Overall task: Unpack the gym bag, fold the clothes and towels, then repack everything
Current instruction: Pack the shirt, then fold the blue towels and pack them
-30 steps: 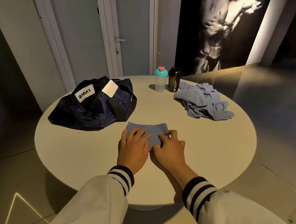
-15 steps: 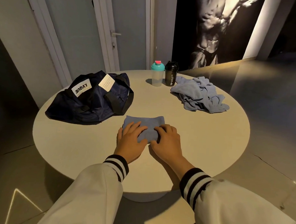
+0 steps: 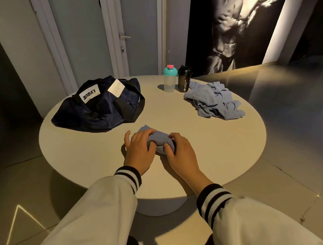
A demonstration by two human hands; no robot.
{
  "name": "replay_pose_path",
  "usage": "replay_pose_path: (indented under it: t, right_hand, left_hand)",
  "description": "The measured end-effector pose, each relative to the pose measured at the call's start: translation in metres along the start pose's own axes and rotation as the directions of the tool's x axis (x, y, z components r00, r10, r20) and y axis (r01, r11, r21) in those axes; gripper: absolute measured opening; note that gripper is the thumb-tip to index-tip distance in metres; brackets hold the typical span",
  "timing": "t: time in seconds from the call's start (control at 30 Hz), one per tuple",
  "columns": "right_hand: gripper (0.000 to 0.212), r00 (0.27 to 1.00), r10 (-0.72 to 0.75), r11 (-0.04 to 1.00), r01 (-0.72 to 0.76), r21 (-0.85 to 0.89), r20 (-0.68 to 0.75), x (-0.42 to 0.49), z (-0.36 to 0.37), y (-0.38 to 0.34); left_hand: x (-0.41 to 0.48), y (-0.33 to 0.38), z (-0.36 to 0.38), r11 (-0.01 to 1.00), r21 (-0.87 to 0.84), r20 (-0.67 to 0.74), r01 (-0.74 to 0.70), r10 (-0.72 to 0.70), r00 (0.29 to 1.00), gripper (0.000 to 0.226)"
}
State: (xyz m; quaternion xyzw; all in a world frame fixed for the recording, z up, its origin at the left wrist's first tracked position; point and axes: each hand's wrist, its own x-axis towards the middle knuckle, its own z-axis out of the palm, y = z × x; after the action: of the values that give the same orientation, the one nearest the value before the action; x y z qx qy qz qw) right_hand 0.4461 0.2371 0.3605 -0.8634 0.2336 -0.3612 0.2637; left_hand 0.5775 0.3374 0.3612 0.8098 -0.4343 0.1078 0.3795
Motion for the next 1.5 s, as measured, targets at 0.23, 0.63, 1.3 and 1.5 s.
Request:
replay_pose_path:
  t: [0.23, 0.63, 1.3, 1.5]
  right_hand:
    - [0.024, 1.000, 0.001, 0.999, -0.001, 0.042, -0.005, -0.001, 0.001, -0.003]
    - [0.023, 0.991, 0.123, 0.988, -0.117, 0.098, -0.051, 0.002, 0.000, 0.004]
    - [0.029, 0.986, 0.146, 0.969, -0.160, 0.188, 0.082, 0.000, -0.004, -0.001]
    - [0.041, 0.982, 0.144, 0.962, -0.167, 0.216, 0.119, 0.000, -0.004, 0.001]
  left_hand:
    - [-0.007, 0.004, 0.002, 0.999, 0.042, -0.134, 0.015, -0.010, 0.991, 0.011]
    - [0.001, 0.000, 0.013, 0.972, 0.123, 0.278, -0.202, 0.162, 0.947, 0.054]
    - [0.009, -0.007, 0.015, 0.967, -0.236, 0.379, 0.093, 0.003, 0.925, 0.040]
    - [0.005, -0.002, 0.014, 0.976, -0.212, 0.380, 0.040, 0.045, 0.924, 0.042]
